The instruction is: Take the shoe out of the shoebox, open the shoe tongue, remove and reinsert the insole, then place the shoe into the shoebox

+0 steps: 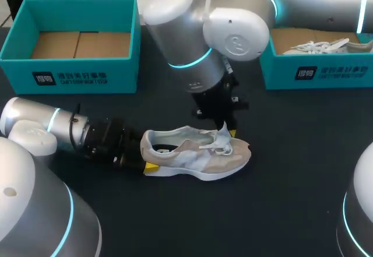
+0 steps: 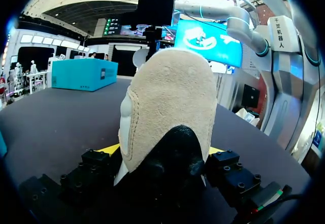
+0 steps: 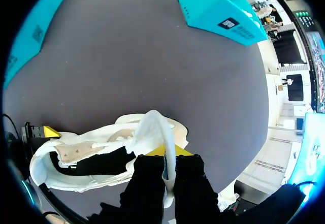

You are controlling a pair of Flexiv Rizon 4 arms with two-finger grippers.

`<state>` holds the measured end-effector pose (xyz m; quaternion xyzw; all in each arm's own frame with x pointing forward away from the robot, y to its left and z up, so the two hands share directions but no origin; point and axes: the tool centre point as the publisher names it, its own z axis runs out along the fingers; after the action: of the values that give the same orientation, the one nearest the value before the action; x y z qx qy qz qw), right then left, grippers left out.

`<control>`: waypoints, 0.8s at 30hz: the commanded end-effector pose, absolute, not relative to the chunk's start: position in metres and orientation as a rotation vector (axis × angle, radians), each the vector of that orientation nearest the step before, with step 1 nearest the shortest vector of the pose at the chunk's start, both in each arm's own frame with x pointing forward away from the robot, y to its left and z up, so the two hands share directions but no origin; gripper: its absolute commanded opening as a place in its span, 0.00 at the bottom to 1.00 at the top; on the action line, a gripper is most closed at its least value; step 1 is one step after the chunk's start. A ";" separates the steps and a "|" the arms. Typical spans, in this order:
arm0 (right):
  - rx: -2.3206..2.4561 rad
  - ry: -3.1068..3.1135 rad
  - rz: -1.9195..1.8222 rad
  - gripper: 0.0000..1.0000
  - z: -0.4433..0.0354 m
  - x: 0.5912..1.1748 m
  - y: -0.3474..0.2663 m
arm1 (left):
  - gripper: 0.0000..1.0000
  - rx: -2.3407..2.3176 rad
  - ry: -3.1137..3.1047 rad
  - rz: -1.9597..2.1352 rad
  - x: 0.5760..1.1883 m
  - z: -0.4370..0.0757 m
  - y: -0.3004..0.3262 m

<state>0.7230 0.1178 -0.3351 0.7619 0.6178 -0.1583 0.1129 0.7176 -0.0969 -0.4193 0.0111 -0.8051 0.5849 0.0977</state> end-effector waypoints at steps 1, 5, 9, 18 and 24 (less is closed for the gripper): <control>2.615 1.140 -0.319 0.00 -0.353 0.717 0.101 | 0.00 0.034 -2.384 1.733 0.718 -0.427 -0.098; 2.635 1.122 -0.290 0.05 -0.369 0.716 0.094 | 0.00 0.034 -2.384 1.733 0.718 -0.427 -0.098; 2.634 1.061 -0.292 0.30 -0.384 0.717 0.087 | 0.00 0.034 -2.384 1.733 0.718 -0.427 -0.098; 2.602 0.971 -0.283 1.00 -0.382 0.715 0.072 | 0.00 0.034 -2.384 1.733 0.718 -0.427 -0.098; 2.595 0.959 -0.242 1.00 -0.366 0.709 0.059 | 0.00 0.034 -2.384 1.733 0.718 -0.427 -0.098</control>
<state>0.7196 0.0651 -0.3728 0.7702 0.6043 -0.1502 0.1378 0.7180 -0.0975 -0.4195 0.0109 -0.8055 0.5845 0.0975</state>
